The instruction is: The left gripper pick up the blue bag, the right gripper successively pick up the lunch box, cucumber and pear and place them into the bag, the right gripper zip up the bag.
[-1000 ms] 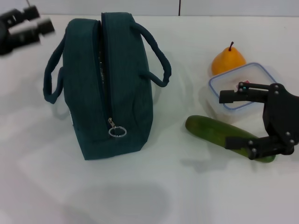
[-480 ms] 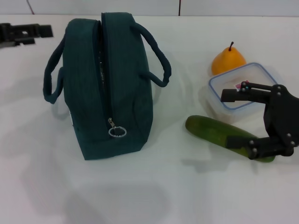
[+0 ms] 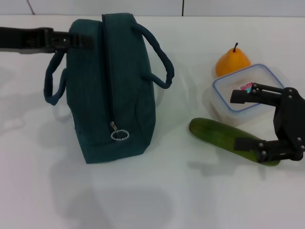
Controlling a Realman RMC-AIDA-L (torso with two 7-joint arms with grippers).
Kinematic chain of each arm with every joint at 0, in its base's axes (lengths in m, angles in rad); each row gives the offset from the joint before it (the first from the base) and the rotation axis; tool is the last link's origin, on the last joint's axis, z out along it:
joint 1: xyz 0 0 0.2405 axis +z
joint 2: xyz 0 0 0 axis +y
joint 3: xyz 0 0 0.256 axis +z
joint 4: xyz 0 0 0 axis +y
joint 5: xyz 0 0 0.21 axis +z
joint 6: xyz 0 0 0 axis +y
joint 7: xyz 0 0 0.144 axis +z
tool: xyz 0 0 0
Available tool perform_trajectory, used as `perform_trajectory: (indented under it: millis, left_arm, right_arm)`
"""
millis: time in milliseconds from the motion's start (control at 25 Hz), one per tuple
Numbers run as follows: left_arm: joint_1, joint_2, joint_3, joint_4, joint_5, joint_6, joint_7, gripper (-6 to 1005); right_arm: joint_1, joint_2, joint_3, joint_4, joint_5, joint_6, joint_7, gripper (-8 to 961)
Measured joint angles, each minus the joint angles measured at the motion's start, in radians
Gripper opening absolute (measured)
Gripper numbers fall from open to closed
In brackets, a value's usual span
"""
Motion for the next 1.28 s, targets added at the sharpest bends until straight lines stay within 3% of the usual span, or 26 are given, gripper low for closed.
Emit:
perform_trajectory:
  millis: [240,480,680,1120,1240,1280]
  left_arm:
    - [-0.011,-0.027,0.004,0.009,0.129,-0.004,-0.014,868]
    - [-0.010,-0.046,-0.001,0.008,0.153,-0.014,0.014,866]
    - [0.004,-0.059,-0.001,0.005,0.142,-0.016,0.129,725]
    - [0.003,-0.059,0.003,-0.024,0.150,-0.010,0.134,462]
    - [0.004,-0.059,-0.001,-0.022,0.151,-0.009,0.133,233]
    - [0.005,-0.059,-0.001,-0.018,0.151,-0.006,0.131,203]
  right_arm:
    - [-0.002,0.002,0.000,0.010,0.000,0.001,-0.017,856]
    - [-0.004,0.001,0.000,0.022,0.001,-0.009,-0.019,856]
    - [-0.013,0.001,0.000,0.023,0.002,-0.010,-0.021,856]
    - [-0.026,-0.001,0.000,0.044,0.029,-0.012,-0.023,857]
    - [-0.028,-0.002,0.000,0.046,0.034,-0.012,-0.023,857]
    - [-0.031,-0.003,0.005,0.049,0.041,-0.009,-0.023,857]
